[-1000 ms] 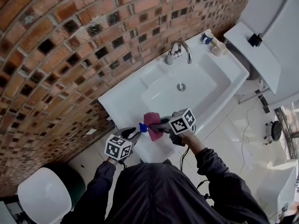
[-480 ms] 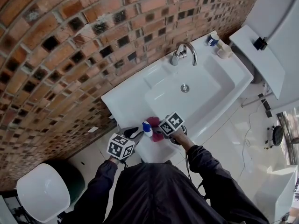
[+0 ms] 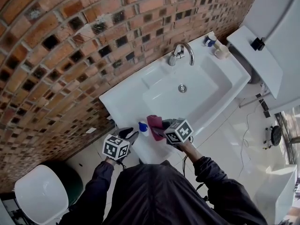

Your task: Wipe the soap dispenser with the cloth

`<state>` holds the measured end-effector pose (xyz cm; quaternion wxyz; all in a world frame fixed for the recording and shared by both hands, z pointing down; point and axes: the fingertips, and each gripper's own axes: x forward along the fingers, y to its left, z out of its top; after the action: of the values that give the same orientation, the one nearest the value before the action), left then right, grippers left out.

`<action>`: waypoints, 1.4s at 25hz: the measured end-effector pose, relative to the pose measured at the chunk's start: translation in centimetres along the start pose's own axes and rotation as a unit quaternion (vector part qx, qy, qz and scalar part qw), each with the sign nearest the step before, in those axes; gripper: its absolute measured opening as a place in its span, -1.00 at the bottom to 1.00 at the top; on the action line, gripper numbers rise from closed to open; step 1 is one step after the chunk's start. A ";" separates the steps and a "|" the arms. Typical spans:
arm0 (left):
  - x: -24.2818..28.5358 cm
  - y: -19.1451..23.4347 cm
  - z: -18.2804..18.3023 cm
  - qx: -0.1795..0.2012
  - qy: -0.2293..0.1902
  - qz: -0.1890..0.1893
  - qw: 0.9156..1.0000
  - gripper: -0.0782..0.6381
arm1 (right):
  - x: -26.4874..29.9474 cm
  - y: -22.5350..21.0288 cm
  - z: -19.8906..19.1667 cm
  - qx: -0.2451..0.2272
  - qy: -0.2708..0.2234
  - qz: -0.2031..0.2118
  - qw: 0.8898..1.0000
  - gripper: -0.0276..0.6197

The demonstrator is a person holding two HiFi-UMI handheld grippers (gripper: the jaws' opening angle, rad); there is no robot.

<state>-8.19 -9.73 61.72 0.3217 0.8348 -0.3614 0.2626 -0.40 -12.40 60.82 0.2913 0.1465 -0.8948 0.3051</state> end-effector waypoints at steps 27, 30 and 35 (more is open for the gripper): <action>-8.8 -9.1 -0.3 0.075 -0.119 -0.004 0.990 -0.78 | -6.1 15.7 -0.5 -0.151 -0.114 -0.023 0.982 -0.74; -8.8 -9.3 -0.5 0.073 -0.116 -0.010 0.991 -0.78 | -6.0 16.0 -0.6 -0.157 -0.112 -0.025 0.981 -0.74; -9.0 -9.2 -0.2 0.074 -0.117 -0.013 0.990 -0.78 | -5.9 16.4 -0.5 -0.158 -0.111 -0.026 0.981 -0.74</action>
<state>-6.54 -0.73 52.61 0.2178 0.8861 -0.3652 0.1845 -2.76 1.05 50.02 0.2171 0.1553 -0.9543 0.1342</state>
